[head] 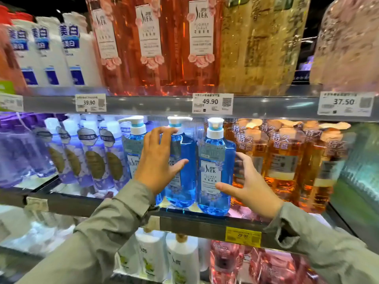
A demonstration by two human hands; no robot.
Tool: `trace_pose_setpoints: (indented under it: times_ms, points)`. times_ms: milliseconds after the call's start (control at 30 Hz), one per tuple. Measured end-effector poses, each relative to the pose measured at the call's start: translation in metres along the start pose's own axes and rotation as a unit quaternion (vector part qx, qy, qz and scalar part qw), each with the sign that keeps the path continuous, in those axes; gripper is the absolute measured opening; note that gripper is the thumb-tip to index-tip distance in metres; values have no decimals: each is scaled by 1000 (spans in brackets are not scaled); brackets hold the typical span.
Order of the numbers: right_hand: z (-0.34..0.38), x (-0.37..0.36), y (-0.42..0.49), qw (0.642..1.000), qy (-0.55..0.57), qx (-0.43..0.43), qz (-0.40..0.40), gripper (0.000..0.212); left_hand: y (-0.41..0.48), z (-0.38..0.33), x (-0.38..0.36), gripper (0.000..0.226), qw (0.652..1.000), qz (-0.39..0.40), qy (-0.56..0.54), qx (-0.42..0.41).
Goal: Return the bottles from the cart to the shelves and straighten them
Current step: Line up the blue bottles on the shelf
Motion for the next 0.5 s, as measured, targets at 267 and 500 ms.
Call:
trace_pose_setpoints:
  times_ms: [267,500]
  points:
    - [-16,-20,19,995,100,-24,-2,56,17,12,-17,94,994,89,62,-32]
    - [-22,-14,26,994,108,-17,18,53,30,19,-20,110,987,55,132,-67]
Point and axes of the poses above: each hand's wrist, its own y-axis towards the middle knuckle, its own x-axis out of the back of the hand, z = x × y, the point moved 7 cm from there along y, towards the middle knuckle
